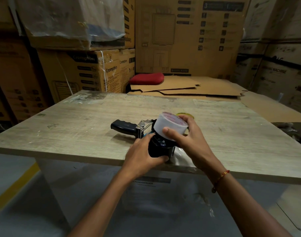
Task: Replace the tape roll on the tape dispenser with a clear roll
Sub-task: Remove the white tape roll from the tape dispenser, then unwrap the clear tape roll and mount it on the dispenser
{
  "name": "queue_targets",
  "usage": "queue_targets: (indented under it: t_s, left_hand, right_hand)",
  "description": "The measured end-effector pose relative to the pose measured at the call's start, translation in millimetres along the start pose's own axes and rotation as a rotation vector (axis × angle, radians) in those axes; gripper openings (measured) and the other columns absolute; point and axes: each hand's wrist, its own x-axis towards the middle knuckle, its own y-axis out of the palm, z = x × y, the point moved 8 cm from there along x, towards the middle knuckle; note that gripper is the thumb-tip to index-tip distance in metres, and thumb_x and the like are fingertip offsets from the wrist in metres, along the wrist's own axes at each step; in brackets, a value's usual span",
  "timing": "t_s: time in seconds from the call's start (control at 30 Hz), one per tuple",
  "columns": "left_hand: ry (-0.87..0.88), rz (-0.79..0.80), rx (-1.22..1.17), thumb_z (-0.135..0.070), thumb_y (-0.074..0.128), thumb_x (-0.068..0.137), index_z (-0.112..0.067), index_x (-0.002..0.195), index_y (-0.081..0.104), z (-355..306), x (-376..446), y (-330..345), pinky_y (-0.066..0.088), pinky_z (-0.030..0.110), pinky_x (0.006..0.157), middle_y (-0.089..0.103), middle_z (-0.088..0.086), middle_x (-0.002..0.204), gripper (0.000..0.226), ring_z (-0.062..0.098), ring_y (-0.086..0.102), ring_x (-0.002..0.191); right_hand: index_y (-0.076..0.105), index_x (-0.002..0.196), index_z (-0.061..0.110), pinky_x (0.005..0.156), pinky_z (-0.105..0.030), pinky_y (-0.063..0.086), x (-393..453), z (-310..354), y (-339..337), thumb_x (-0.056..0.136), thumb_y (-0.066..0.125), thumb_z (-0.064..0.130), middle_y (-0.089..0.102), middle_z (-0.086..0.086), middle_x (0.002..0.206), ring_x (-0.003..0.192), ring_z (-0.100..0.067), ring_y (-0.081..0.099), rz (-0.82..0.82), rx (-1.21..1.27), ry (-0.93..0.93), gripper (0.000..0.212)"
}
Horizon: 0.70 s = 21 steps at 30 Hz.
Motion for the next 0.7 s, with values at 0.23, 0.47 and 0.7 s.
queue_targets:
  t_s: [0.23, 0.47, 0.7]
  left_hand:
    - [-0.084, -0.033, 0.014, -0.061, 0.072, 0.051, -0.034, 0.128, 0.052, 21.0, 22.6, -16.5, 0.055, 0.042, 0.087, 0.065, 0.0, 0.117, 0.084, 0.02, 0.061, 0.106]
    - [-0.208, -0.121, 0.054, -0.049, 0.081, 0.069, -0.026, 0.138, 0.044, 57.3, 57.7, -43.5, 0.053, 0.044, 0.092, 0.058, 0.006, 0.128, 0.082, 0.023, 0.058, 0.108]
    - [-0.233, -0.192, 0.07, -0.041, 0.081, 0.075, -0.022, 0.134, 0.048, 68.6, 81.4, -52.8, 0.049, 0.039, 0.089, 0.057, 0.0, 0.125, 0.07, 0.021, 0.053, 0.109]
  right_hand:
    - [0.05, 0.132, 0.03, 0.087, -0.034, 0.061, -10.0, -24.5, -21.3, 0.072, 0.08, 0.053, 0.063, 0.006, 0.124, 0.105, -0.011, 0.069, -0.025, -0.013, 0.055, 0.071]
    - [0.041, 0.144, 0.026, 0.069, -0.022, 0.052, -18.4, -49.7, -56.1, 0.076, 0.081, 0.047, 0.058, 0.014, 0.12, 0.102, -0.008, 0.063, -0.038, -0.234, 0.128, 0.082]
    - [0.034, 0.152, 0.017, 0.067, -0.015, 0.052, -8.0, -54.3, -75.5, 0.075, 0.085, 0.038, 0.053, 0.006, 0.126, 0.097, -0.008, 0.061, -0.061, -0.456, 0.08, 0.095]
